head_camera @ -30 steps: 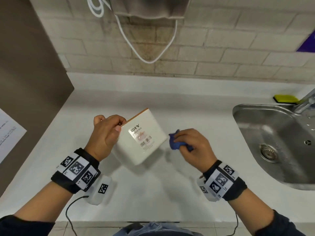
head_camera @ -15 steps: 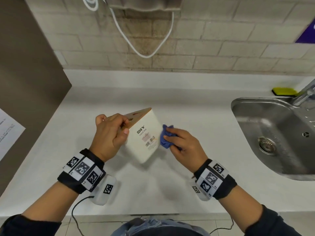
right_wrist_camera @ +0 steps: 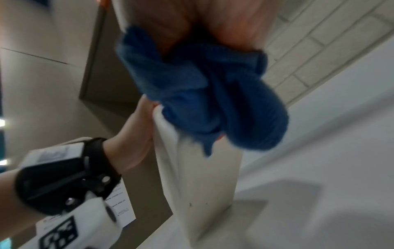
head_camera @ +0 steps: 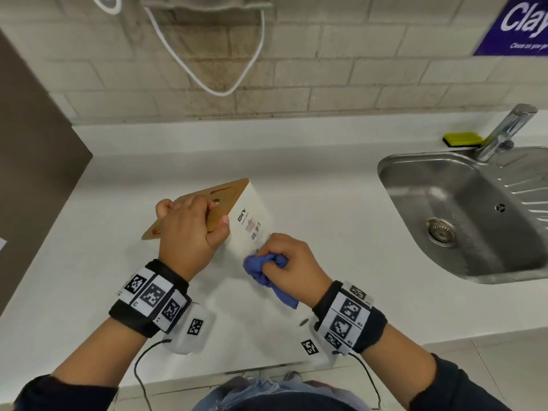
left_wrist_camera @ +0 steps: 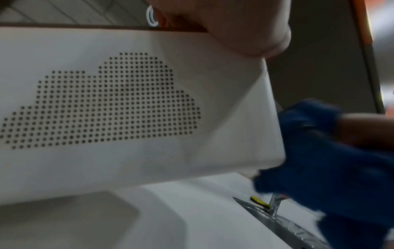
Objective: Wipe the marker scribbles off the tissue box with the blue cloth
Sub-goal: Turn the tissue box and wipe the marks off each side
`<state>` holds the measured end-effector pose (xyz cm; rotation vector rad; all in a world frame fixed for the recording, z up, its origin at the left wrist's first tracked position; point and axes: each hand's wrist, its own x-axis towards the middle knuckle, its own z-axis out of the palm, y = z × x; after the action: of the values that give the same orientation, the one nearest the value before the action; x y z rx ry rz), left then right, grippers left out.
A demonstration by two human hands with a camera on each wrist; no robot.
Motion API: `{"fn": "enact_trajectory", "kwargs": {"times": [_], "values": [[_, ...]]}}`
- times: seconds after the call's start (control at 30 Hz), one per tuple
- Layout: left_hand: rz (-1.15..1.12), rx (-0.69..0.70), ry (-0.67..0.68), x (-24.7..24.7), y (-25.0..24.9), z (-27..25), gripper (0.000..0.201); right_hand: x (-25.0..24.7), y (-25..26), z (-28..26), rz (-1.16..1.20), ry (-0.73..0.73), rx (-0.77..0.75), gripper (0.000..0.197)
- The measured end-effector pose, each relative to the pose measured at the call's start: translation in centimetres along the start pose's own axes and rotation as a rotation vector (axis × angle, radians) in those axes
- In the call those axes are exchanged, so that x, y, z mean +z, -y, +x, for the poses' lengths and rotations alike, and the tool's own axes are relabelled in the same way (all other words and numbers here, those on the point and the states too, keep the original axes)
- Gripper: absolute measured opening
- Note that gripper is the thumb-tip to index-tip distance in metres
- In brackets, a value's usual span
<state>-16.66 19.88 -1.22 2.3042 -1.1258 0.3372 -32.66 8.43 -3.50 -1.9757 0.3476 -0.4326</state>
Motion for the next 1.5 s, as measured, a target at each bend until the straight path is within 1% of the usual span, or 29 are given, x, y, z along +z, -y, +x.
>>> {"fn": "enact_trajectory", "kwargs": {"times": [0.03,0.07,0.13,0.2,0.23,0.3,0.33,0.4,0.43,0.5,0.53,0.57,0.6,0.63,0.7,0.73,0.77,0.8,0.83,0.9,0.93,0.97,1.03,1.1,1.13,1.2,1.27,1.4,1.5], "values": [[0.005,0.004,0.004,0.1,0.0,0.1,0.045,-0.3,0.2,-0.2,-0.003,0.045,-0.009,0.014],[0.008,0.008,0.004,0.1,0.0,0.2,0.045,-0.8,0.1,-0.3,0.018,0.018,-0.011,0.016],[0.009,0.005,-0.001,0.1,0.1,0.2,0.045,-2.2,0.2,0.1,0.174,-0.208,0.024,0.018],[-0.002,-0.01,-0.009,-0.1,0.5,0.0,0.045,-4.0,0.2,1.1,0.43,-0.433,0.064,0.016],[-0.017,-0.016,-0.014,-0.3,0.8,-0.1,0.046,-4.7,0.3,1.7,0.592,-0.495,0.086,0.017],[-0.065,-0.02,-0.028,-0.7,1.3,-0.2,0.046,-4.9,0.9,3.2,0.887,-0.539,0.117,0.015],[-0.093,-0.023,-0.036,-1.0,1.4,-0.3,0.046,-4.4,1.3,4.1,0.959,-0.551,0.123,0.012],[-0.152,-0.04,-0.051,-1.3,1.5,-0.5,0.044,-2.7,2.2,5.6,0.911,-0.498,0.113,0.012],[-0.177,-0.049,-0.057,-1.4,1.6,-0.6,0.042,-1.6,2.4,6.0,0.807,-0.443,0.097,0.016],[-0.213,-0.059,-0.065,-1.6,1.9,-0.8,0.039,0.0,1.7,6.1,0.424,-0.368,0.057,0.022],[-0.226,-0.059,-0.069,-1.6,2.0,-0.9,0.039,0.2,1.3,6.0,0.211,-0.37,0.012,0.02],[-0.236,-0.058,-0.071,-1.7,2.2,-0.9,0.039,0.2,1.0,5.9,0.071,-0.385,-0.036,0.019],[-0.239,-0.057,-0.071,-1.7,2.2,-0.9,0.04,0.0,0.8,5.8,0.032,-0.393,-0.081,0.019],[-0.235,-0.056,-0.07,-1.7,2.2,-0.9,0.041,-0.2,0.8,5.8,0.075,-0.415,-0.104,0.019],[-0.235,-0.063,-0.072,-1.6,2.1,-0.9,0.042,-0.5,1.2,5.8,0.208,-0.496,-0.104,0.034],[-0.241,-0.072,-0.077,-1.6,2.1,-0.8,0.04,-0.5,1.3,5.8,0.224,-0.528,-0.122,0.038],[-0.249,-0.083,-0.081,-1.6,2.0,-0.8,0.039,-0.4,1.4,5.8,0.178,-0.521,-0.158,0.036],[-0.256,-0.093,-0.083,-1.6,2.1,-0.7,0.038,-0.2,1.5,5.7,0.096,-0.474,-0.19,0.028],[-0.259,-0.098,-0.083,-1.6,2.1,-0.7,0.039,0.2,1.6,5.5,0.006,-0.397,-0.198,0.025],[-0.261,-0.103,-0.085,-1.6,2.2,-0.7,0.038,1.1,1.5,5.0,-0.195,-0.226,-0.166,0.051],[-0.265,-0.105,-0.088,-1.6,2.2,-0.6,0.037,1.3,1.5,4.8,-0.291,-0.184,-0.155,0.062],[-0.271,-0.107,-0.091,-1.7,2.2,-0.6,0.036,1.5,1.6,4.8,-0.37,-0.179,-0.161,0.067],[-0.273,-0.104,-0.091,-1.6,2.2,-0.6,0.038,1.6,1.7,5.1,-0.451,-0.231,-0.192,0.057],[-0.256,-0.097,-0.09,-1.6,2.1,-0.6,0.043,1.5,1.8,5.9,-0.442,-0.283,-0.208,0.046],[-0.25,-0.095,-0.092,-1.6,2.0,-0.6,0.044,1.5,1.9,6.4,-0.394,-0.292,-0.198,0.044],[-0.247,-0.093,-0.092,-1.5,1.9,-0.6,0.044,1.5,2.2,7.0,-0.248,-0.282,-0.167,0.044],[-0.243,-0.095,-0.092,-1.5,1.9,-0.6,0.044,1.8,2.9,7.1,-0.141,-0.265,-0.187,0.048],[-0.264,-0.105,-0.086,-1.5,2.3,-0.5,0.043,3.3,4.2,5.0,-0.042,-0.152,-0.334,0.047],[-0.32,-0.115,-0.083,-1.7,3.0,-0.7,0.044,3.3,2.8,2.8,0.033,-0.078,-0.375,0.043]]}}
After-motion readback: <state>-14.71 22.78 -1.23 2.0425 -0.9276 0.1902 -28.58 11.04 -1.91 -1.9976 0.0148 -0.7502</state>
